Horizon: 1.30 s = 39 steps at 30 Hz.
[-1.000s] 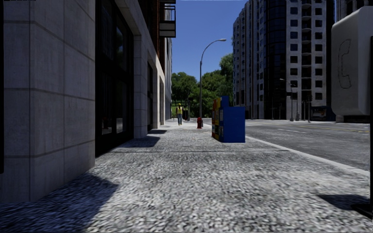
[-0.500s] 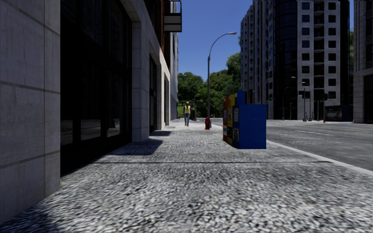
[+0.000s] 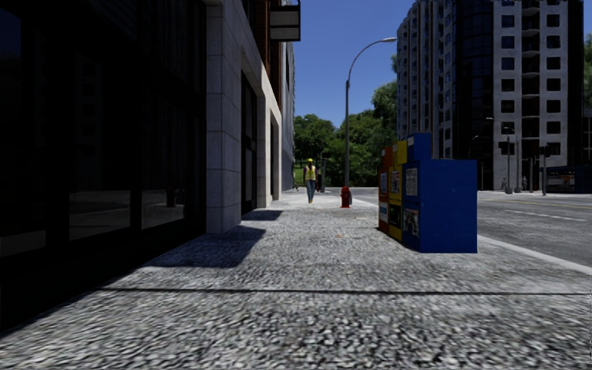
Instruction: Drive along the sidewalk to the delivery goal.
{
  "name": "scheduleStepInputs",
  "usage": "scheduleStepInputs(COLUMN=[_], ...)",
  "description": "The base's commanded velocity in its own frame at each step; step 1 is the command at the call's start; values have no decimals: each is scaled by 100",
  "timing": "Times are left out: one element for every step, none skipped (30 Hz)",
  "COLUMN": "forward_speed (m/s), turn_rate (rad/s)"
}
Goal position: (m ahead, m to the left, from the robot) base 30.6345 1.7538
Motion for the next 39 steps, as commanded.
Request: scheduleStepInputs(forward_speed=[200, 200, 200, 200, 200, 200, 200, 200, 200, 200, 200, 200, 200, 200, 200, 200, 200, 200, 200, 200, 200, 200, 200, 200, 200, 200, 200, 200, 200, 200, 200, 200, 200, 200, 200, 200, 200, 200, 200], turn_rate=[23, 23, 23, 23, 0, 0, 0, 0, 0, 0, 0, 0, 0, 0, 0, 0, 0, 0, 0, 0, 0, 0, 0, 0, 0, 0, 0, 0, 0, 0, 0, 0, 0, 0, 0, 0, 0, 0, 0])
